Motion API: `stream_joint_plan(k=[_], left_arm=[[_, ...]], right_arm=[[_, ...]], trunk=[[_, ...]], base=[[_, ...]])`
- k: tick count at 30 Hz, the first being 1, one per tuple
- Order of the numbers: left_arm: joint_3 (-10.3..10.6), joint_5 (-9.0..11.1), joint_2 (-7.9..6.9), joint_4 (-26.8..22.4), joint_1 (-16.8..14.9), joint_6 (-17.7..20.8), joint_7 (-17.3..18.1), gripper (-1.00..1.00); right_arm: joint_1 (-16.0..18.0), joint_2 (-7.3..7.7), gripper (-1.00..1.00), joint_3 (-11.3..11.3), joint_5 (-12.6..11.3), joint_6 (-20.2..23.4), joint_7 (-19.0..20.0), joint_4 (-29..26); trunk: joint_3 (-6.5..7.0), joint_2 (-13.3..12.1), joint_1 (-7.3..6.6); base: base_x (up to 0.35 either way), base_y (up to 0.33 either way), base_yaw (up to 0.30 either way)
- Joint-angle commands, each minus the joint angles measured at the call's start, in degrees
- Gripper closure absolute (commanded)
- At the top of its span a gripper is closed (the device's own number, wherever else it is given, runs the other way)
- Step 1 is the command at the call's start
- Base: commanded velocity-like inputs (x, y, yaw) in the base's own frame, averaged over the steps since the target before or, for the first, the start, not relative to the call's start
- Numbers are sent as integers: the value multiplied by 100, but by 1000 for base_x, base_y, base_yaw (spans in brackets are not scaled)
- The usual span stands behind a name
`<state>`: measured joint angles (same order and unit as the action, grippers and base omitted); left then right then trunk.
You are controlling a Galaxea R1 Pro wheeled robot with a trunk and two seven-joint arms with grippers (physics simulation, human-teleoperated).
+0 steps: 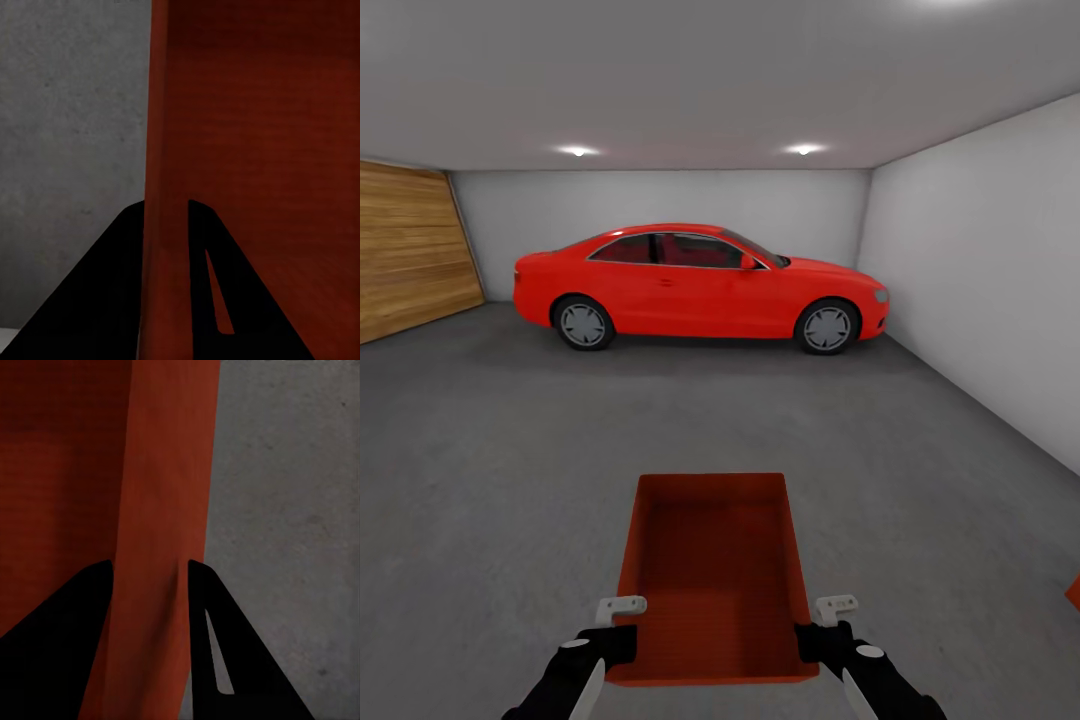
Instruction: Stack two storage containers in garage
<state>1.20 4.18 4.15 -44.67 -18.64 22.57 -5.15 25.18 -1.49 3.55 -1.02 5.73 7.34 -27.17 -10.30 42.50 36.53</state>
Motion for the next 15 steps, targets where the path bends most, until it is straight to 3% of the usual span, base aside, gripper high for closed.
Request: stream_joint_plan(k=[1,15], left_arm=[[3,-93,-4,2,1,46,-118,100],[2,-93,-2,2,-3,46,-118,100]], right_arm=[[4,1,100,40,-83,-72,154,-140],[4,0,100,40,-83,-72,154,-140]], trunk=[[-9,7,2],[-9,7,2]], base=[[48,0,0],[19,0,0]])
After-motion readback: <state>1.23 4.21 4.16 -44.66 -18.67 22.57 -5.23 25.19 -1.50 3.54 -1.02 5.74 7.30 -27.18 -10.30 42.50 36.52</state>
